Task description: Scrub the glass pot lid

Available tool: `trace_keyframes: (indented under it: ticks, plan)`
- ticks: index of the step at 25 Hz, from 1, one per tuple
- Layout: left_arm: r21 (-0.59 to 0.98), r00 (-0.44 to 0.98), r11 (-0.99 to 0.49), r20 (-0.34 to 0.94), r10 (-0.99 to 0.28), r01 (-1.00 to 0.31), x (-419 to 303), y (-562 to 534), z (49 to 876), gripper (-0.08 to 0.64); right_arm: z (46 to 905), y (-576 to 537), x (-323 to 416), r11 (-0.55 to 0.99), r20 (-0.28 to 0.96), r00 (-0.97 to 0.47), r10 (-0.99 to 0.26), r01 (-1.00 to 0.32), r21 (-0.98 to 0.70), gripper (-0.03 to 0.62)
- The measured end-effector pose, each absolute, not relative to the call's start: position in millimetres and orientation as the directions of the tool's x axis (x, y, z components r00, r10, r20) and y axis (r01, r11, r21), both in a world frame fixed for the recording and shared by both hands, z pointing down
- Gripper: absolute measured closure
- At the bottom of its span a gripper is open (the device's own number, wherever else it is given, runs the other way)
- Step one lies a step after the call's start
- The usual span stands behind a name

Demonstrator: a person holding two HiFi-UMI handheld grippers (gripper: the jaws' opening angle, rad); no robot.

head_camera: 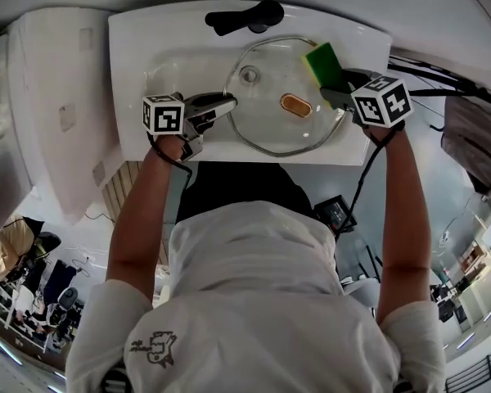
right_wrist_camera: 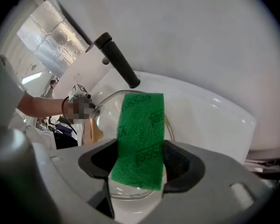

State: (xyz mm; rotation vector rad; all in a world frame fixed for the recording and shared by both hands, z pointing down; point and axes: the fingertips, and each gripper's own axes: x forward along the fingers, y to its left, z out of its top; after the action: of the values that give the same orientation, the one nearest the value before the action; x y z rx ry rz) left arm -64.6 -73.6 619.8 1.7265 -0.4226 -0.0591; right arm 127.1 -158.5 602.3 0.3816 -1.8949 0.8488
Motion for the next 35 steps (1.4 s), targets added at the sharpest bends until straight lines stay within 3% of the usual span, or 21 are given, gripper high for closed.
trace_keyframes:
  ticks: [10, 23, 35]
  plan:
    - [0.962, 0.919, -0.119, 0.192, -0.343, -0.245, -65, -74, 620, 0.454, 605, -114, 157, 0.633, 0.874, -0.485, 0.029, -0.668, -0.392, 0.298]
    - [0.959, 0.907, -0.114, 0.2, -0.371, -0.259, -65, -72, 619, 0.454, 603, -48, 151, 0.632, 0.881, -0.471, 0.033, -0.673, -0.383, 0.298]
    - [0.959, 0.922, -0.122, 0.206, -0.329, -0.257, -66, -73, 625, 0.456, 608, -91, 153, 0.67, 0.909, -0.395, 0.135, -0.639, -0.377, 0.298]
